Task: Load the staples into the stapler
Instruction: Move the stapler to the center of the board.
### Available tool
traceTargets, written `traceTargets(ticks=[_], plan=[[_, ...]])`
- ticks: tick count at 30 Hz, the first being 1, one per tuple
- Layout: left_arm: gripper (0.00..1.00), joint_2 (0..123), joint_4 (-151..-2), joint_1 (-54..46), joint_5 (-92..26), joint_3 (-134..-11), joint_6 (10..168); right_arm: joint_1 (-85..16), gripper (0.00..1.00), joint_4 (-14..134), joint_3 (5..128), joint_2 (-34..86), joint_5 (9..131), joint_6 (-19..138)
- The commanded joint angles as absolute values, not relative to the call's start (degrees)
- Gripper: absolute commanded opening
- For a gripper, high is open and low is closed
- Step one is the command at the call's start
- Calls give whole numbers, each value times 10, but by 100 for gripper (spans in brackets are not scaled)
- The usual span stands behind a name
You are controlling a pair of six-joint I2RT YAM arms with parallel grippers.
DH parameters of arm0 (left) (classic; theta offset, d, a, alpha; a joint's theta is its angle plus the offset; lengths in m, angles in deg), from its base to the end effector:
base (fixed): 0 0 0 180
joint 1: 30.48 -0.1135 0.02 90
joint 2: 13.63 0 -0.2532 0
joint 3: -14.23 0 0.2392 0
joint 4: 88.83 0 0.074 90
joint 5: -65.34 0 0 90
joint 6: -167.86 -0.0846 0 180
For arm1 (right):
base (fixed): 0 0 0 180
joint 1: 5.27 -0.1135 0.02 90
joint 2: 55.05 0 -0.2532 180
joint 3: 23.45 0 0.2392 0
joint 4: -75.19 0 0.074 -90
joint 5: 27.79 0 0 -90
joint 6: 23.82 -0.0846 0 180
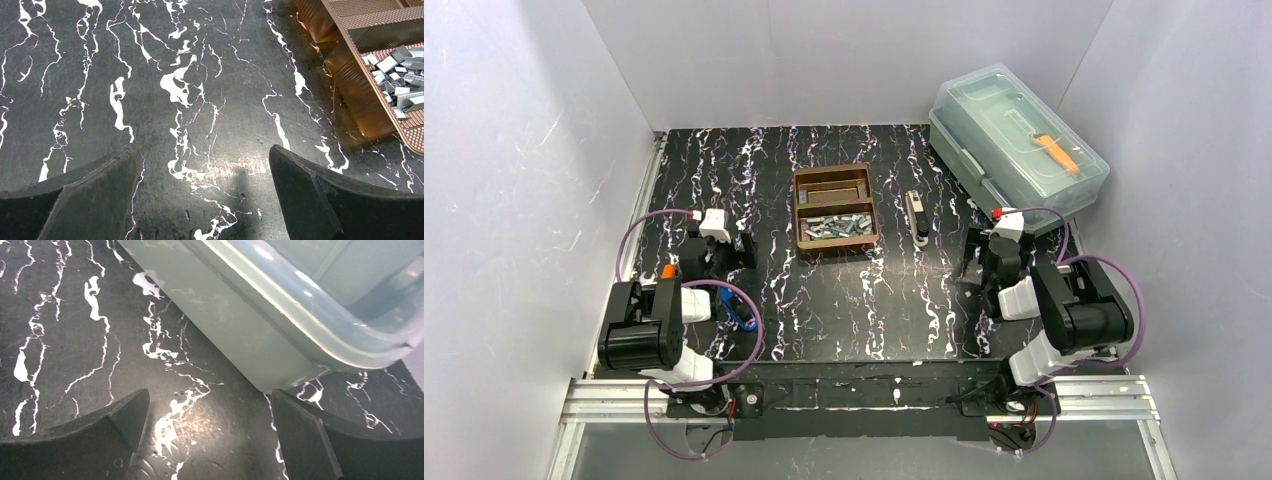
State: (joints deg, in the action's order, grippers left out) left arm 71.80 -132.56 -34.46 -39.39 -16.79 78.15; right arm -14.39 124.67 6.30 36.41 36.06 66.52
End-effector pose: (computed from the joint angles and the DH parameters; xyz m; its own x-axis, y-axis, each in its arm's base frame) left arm 0.2929 -0.0012 0.1425 -0.1858 -0.0178 -0.9824 0.1812 0.9821 -0.0521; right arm 0.2886 0.0086 0.1242 -0.2108 -0.0392 -0.9767 0.2818 0.9544 -0.0992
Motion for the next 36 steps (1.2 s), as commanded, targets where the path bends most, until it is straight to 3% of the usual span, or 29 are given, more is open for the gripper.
traceTargets(ticks=[1,4,7,10,17,20,30,36], plan=[[99,711,-1335,-344,-399,-170,781,-141,100,1148,102,281,323,666],[99,645,-1178,-356,-462,-235,762,-141,100,1132,91,204,337,665],[99,611,-1000,-357,-481,-319,766,-141,100,1134,70,107,340,536],[99,565,-924,-360,-489,-347,772,-141,100,902,152,38,269,342],[99,523,-649,-360,-526,-492,773,-142,100,754,250,13,484,343],[99,528,-546,-360,-528,-555,741,-166,100,683,280,10,508,374],[99,503,-319,-365,-526,-665,690,-495,100,542,354,8,313,454],[99,513,-281,-384,-448,-720,753,-765,100,502,436,147,157,490]])
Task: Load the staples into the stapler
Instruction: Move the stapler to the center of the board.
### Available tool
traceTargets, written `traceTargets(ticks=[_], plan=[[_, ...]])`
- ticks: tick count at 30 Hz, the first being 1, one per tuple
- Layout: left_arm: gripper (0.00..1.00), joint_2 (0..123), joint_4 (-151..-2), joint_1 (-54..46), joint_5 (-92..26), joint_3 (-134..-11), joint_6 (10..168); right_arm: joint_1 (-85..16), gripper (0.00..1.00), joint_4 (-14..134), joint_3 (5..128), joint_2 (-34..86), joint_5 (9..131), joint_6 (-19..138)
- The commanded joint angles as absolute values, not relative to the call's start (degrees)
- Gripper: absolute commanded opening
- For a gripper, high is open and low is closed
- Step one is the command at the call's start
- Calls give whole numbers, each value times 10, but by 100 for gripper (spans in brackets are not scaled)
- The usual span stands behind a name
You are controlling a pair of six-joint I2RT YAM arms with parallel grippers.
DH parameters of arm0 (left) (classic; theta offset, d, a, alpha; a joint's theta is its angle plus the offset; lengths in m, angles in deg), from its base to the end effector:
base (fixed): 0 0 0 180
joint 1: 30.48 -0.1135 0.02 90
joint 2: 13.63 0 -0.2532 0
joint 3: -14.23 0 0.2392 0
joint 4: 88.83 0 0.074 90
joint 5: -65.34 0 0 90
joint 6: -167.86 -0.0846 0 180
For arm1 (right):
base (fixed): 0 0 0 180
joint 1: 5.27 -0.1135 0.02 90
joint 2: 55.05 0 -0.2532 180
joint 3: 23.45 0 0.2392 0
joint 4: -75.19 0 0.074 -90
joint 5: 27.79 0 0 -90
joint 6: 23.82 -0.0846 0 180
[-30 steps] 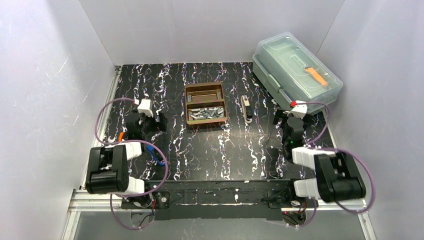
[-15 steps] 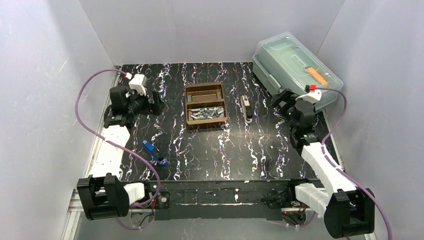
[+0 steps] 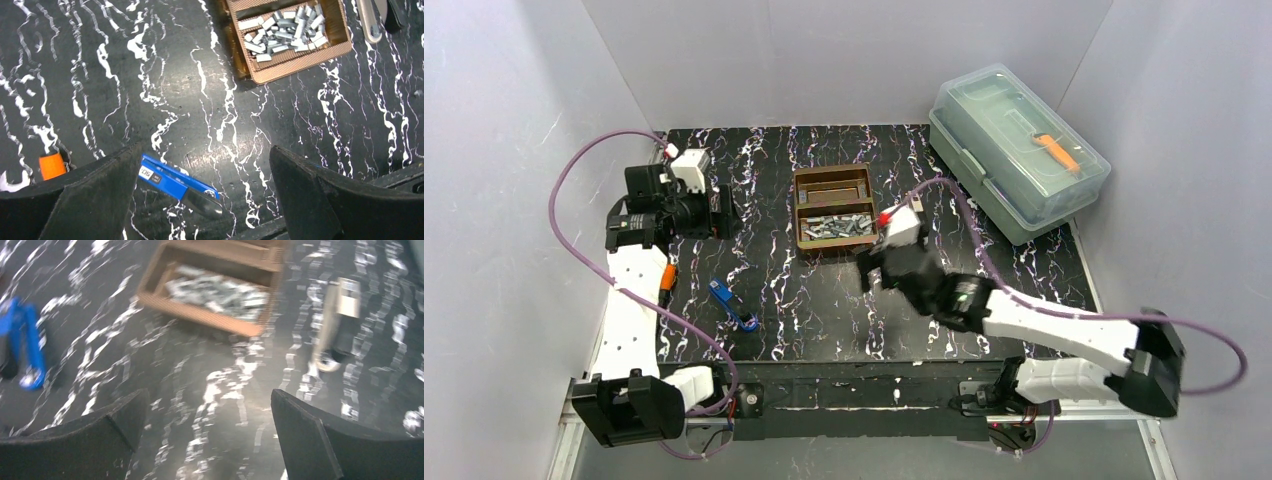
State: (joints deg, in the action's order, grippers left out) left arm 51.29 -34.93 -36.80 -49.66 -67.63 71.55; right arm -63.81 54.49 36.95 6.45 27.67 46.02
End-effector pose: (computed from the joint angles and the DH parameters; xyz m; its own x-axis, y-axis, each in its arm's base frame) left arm 0.2642 -0.0067 0.3219 -0.5681 0.0373 -0.8221 0.3001 0.9396 -0.1647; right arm 0.1827 0.2068 0.2781 -0.3294 0.0056 -0.9442 -0.3349 0.9343 0.1223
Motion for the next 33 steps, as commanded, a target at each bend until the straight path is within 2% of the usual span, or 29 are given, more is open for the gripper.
traceTargets(ticks=[1,7,13,15,21,30,33], plan=[[99,514,-274,-388,-441,-728,759,-794,100,515,451,176,157,492],[99,580,-197,-433,-426,-791,758,-862,100,572,565,345,258,528],[99,608,-167,-484,-464,-804,744,-876,100,593,691,491,365,548],[99,607,-165,-488,-464,-799,737,-876,95,594,731,529,395,555],[99,609,-163,-494,-468,-793,731,-876,90,601,785,603,435,563],[99,595,-150,-496,-472,-802,739,-865,71,646,835,667,434,589],[99,596,-136,-496,-471,-811,732,-857,68,655,856,689,435,587]])
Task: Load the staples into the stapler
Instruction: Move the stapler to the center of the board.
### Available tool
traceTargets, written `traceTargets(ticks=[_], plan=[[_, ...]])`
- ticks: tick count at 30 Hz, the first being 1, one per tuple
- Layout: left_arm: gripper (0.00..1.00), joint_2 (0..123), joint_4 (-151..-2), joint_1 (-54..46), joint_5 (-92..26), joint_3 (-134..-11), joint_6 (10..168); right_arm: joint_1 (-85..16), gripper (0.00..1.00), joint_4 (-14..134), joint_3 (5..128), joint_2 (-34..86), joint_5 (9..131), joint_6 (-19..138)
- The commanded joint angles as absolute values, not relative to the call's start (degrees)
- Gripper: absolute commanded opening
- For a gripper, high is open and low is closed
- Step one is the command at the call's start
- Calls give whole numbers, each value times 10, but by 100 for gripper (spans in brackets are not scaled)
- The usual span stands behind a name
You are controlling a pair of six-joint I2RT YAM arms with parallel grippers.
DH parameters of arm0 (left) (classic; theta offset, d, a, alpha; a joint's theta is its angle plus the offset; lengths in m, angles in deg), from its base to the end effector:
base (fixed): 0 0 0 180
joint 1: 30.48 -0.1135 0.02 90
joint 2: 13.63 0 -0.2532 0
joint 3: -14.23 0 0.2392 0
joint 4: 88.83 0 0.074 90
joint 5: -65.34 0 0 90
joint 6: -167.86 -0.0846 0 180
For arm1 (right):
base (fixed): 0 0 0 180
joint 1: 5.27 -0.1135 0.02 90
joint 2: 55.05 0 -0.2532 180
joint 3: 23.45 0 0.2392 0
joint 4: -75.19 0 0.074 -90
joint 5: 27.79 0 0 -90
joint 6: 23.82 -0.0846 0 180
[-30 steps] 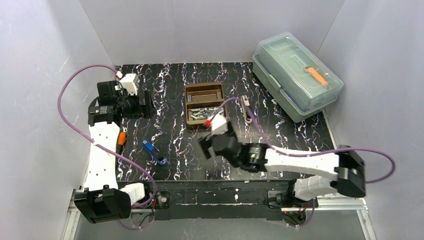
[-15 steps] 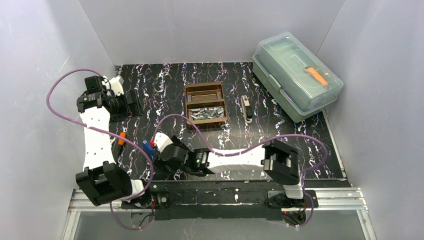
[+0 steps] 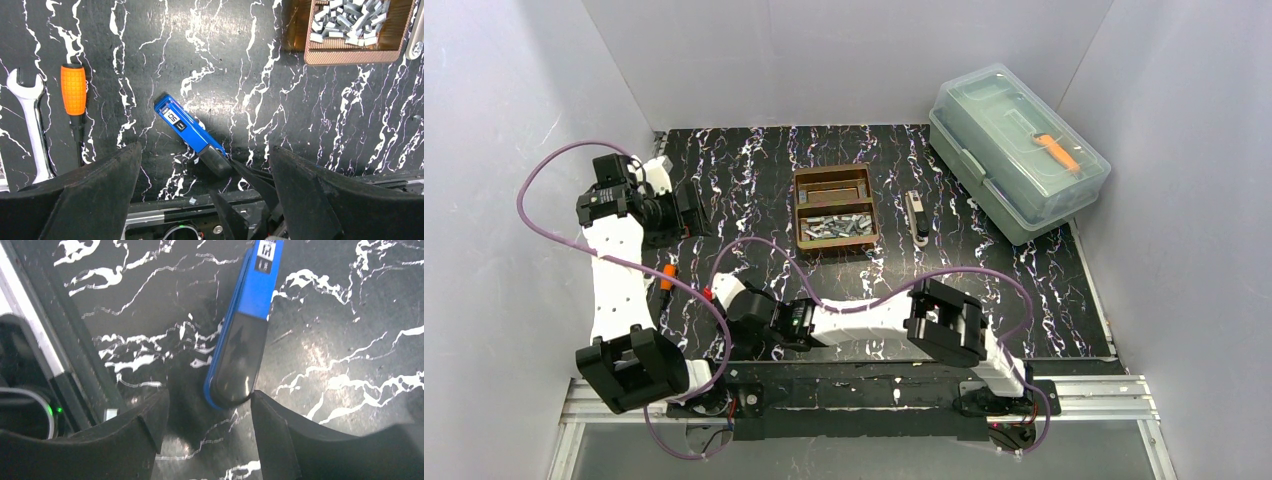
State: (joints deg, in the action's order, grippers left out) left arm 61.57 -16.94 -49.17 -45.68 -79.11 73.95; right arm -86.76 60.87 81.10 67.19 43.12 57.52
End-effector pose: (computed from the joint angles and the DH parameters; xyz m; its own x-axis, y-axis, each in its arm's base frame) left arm 0.2684 0.0588 0.3094 -0.7688 -0.1929 -0.6097 -0.0459 0.9676 -0.2483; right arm 0.1034 0.5038 0.1734 -0.2121 -0.4559 -0.8644 -0.8716 0.4883 -0.0437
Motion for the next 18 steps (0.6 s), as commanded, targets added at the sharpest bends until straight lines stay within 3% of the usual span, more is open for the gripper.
traceTargets(ticks=[1,11,18], plan=[[99,596,-133,-495,-470,-812,729,-854,67,658,861,694,436,586],[87,601,-115,-498,-488,-821,711,-843,52,678,867,724,448,583],[85,614,-91,-498,-532,-840,687,-839,37,686,804,680,420,591]])
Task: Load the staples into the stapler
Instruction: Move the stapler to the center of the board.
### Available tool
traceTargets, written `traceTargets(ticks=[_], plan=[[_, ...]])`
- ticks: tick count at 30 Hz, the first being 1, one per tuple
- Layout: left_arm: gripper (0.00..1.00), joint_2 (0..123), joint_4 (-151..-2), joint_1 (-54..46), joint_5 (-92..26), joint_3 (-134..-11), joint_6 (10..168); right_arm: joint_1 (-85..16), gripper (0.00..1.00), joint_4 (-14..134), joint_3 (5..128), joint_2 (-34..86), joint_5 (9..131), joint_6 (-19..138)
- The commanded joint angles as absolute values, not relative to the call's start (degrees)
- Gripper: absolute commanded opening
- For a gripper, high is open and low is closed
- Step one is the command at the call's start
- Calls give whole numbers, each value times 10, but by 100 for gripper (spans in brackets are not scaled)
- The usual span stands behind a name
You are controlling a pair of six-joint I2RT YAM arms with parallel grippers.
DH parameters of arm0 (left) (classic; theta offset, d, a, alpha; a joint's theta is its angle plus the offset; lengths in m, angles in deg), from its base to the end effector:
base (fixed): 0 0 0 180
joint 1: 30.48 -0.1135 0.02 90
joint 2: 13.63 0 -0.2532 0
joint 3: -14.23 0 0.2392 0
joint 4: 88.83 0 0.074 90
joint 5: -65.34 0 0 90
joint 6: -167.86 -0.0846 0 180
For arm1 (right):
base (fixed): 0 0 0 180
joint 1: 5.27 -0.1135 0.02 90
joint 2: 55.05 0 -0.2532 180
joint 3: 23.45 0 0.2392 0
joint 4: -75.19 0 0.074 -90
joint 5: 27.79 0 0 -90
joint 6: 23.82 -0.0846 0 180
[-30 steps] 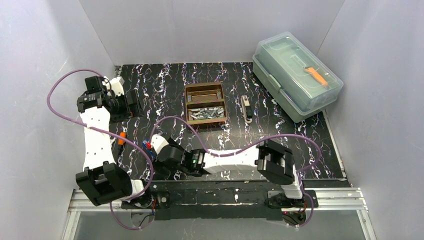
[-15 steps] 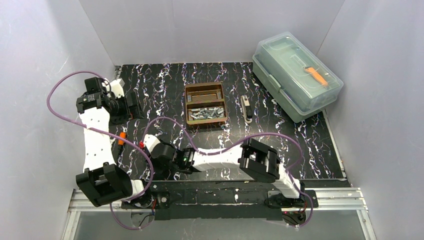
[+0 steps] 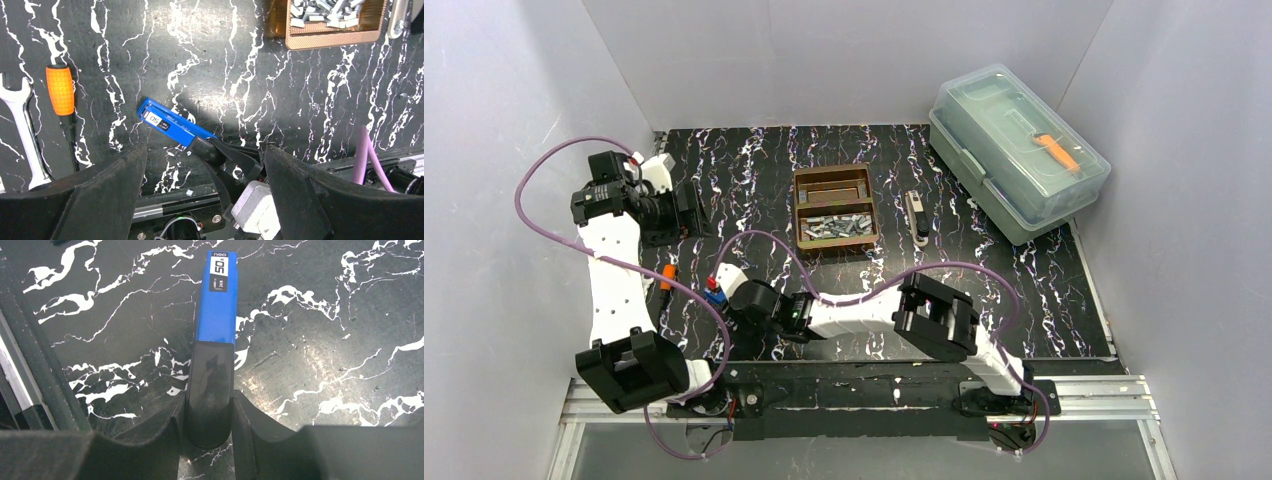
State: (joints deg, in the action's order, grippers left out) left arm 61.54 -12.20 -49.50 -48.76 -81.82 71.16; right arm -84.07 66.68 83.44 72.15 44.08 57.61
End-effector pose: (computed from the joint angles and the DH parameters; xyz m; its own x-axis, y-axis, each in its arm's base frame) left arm 0.2607 0.0533 0.3185 -0.7855 -0.1581 -0.5983 0.0115 0.9629 -0.2696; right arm 0.1293 0.5174 0.1577 -0.2236 -0.4002 -0.8887 -0.8555 0.5175 -0.0178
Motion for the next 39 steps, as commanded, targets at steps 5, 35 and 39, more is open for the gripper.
traceTargets(ticks=[5,35,39], plan=[[85,608,-72,-496,-588,-836,649,-830,23,693,729,601,386,610],[98,551,51,-352,-724,-699,235,-781,82,720,506,411,417,505],[98,568,61,-314,-716,-696,182,-751,86,701,442,325,441,466]])
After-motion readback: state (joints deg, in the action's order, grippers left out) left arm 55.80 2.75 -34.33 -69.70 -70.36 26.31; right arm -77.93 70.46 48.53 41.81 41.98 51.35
